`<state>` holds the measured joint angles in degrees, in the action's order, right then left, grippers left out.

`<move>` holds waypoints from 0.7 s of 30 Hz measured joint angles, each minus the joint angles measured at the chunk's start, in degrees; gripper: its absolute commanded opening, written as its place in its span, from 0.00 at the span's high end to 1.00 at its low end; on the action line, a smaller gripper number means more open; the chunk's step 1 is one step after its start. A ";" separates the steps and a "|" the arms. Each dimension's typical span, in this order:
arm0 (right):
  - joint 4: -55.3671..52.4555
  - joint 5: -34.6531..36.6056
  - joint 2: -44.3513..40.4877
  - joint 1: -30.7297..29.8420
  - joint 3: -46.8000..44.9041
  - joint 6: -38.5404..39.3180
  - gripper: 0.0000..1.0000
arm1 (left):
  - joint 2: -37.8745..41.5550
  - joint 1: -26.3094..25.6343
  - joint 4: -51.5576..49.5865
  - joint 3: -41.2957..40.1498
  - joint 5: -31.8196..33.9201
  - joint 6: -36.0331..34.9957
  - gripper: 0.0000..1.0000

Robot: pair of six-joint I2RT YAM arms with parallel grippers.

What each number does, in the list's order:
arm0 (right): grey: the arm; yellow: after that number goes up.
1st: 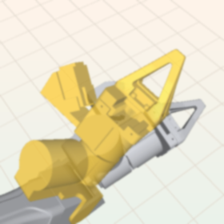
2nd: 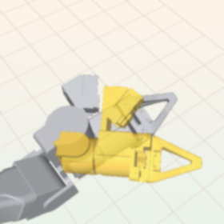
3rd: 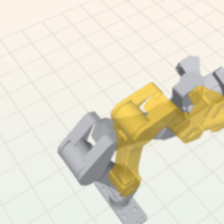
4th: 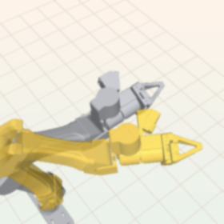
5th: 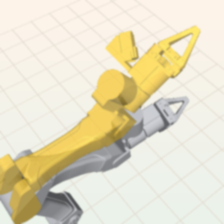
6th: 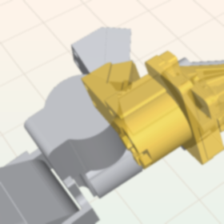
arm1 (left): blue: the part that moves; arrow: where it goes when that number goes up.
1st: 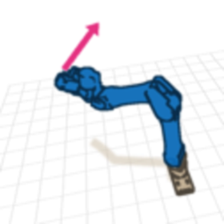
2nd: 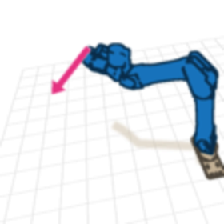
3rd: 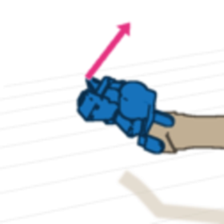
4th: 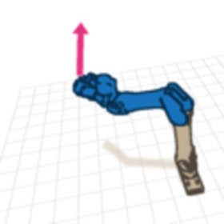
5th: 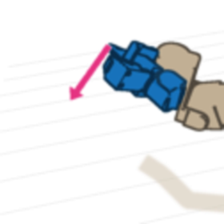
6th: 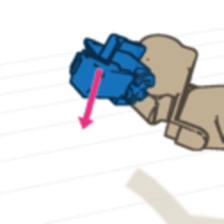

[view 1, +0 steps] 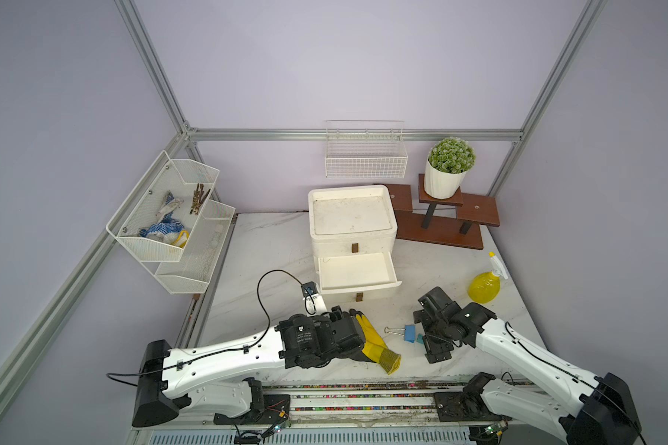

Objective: Put the binder clips in the drawer according to color
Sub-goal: Pick up the binder clip at the center of the board.

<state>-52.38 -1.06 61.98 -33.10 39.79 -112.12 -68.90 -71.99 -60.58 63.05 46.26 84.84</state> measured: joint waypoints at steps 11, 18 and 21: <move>8.68 -2.16 9.66 2.01 -1.33 -6.32 0.01 | 3.48 0.24 -3.74 0.33 2.32 1.62 0.42; 11.26 -3.34 15.67 3.52 0.72 -6.40 0.01 | 3.48 0.24 -4.31 0.33 2.64 1.70 0.44; 12.35 -3.76 17.00 4.52 1.38 -6.40 0.01 | 3.50 0.24 -4.44 0.33 2.67 1.73 0.45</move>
<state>-40.03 -4.82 78.98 -28.58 41.17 -118.52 -65.41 -71.75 -65.01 63.37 48.93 86.56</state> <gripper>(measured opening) 0.986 0.555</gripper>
